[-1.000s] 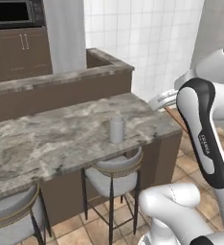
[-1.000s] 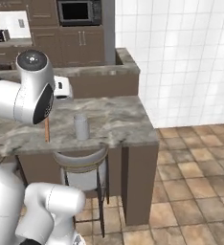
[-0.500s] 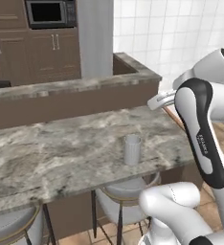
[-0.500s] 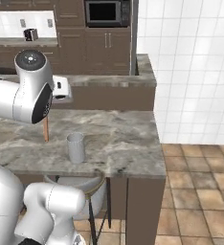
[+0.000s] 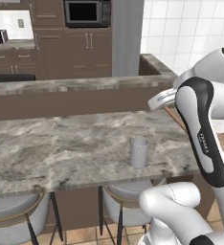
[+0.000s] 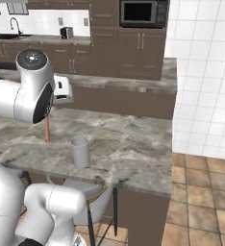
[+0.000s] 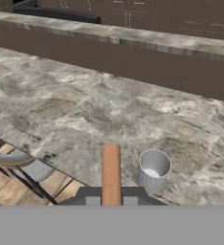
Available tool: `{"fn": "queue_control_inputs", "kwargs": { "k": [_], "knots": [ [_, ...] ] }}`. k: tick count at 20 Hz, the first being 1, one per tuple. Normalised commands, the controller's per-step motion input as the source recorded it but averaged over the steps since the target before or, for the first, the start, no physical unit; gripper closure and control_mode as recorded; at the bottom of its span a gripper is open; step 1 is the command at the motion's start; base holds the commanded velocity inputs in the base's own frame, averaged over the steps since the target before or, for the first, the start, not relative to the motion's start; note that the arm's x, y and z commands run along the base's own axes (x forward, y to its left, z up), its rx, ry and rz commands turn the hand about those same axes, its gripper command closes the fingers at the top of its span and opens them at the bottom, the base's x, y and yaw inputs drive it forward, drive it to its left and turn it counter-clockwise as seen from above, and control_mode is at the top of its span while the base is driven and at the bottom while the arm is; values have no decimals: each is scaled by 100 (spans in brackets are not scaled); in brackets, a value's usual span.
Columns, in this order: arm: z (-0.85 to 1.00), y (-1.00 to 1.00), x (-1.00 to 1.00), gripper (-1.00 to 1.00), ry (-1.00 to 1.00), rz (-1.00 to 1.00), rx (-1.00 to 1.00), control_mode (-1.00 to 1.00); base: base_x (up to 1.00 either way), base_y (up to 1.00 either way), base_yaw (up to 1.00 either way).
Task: Take a straw from the drawer in front and place it inside the glass cup on the dining counter.
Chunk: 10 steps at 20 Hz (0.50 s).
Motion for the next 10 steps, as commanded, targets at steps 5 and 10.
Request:
{"fn": "queue_control_inputs", "kwargs": {
  "k": [5,10],
  "knots": [
    [12,0,46,100,2,11,14,-100,33,0,7],
    [23,-11,56,100,0,26,36,-100,0,0,0]
  ]
}}
